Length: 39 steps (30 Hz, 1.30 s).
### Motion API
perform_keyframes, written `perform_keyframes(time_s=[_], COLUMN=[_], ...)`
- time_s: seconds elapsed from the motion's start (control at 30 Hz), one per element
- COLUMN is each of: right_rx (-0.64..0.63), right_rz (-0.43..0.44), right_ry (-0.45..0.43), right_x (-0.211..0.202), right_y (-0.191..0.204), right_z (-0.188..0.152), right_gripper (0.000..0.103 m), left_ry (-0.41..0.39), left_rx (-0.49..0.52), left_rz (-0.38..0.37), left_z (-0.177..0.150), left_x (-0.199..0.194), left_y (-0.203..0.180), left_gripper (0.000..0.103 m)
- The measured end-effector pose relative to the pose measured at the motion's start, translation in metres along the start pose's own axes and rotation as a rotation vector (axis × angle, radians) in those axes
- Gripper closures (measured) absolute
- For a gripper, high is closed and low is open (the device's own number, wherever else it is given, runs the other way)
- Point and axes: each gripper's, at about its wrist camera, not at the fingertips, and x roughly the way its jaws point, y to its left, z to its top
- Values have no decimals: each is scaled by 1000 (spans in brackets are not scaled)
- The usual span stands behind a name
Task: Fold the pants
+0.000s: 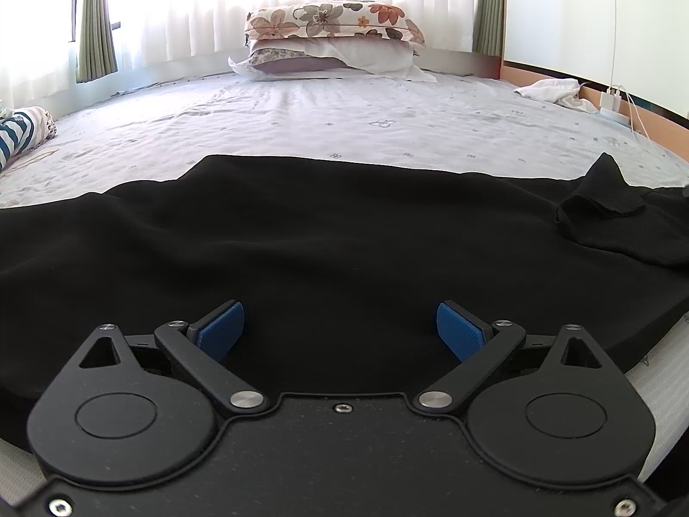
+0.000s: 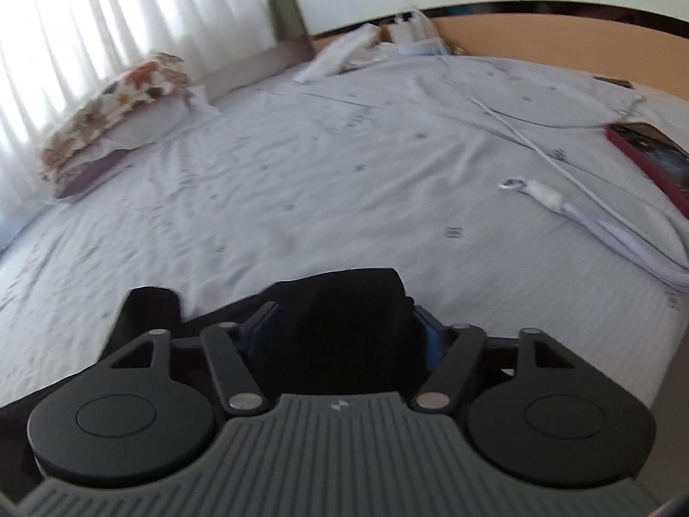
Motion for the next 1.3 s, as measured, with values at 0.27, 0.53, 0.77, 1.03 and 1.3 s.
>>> perform_keyframes(time_s=[0.27, 0.53, 0.77, 1.03, 1.3], right_rx=[-304, -58, -49, -286, -457], right_rz=[281, 95, -463, 9, 326], right_ry=[58, -19, -223, -70, 154], right_x=[-31, -18, -17, -46, -28], right_y=[60, 32, 31, 96, 203], right_z=[-25, -2, 7, -22, -103], right_gripper=[31, 37, 49, 24, 19], left_ry=[0, -2, -4, -6, 0], left_rx=[1, 1, 1, 1, 5], left_rz=[1, 1, 2, 2, 7], left_z=[-1, -1, -1, -1, 1], left_x=[0, 0, 0, 0, 0], left_y=[0, 0, 0, -1, -2], left_gripper=[6, 6, 6, 6, 6])
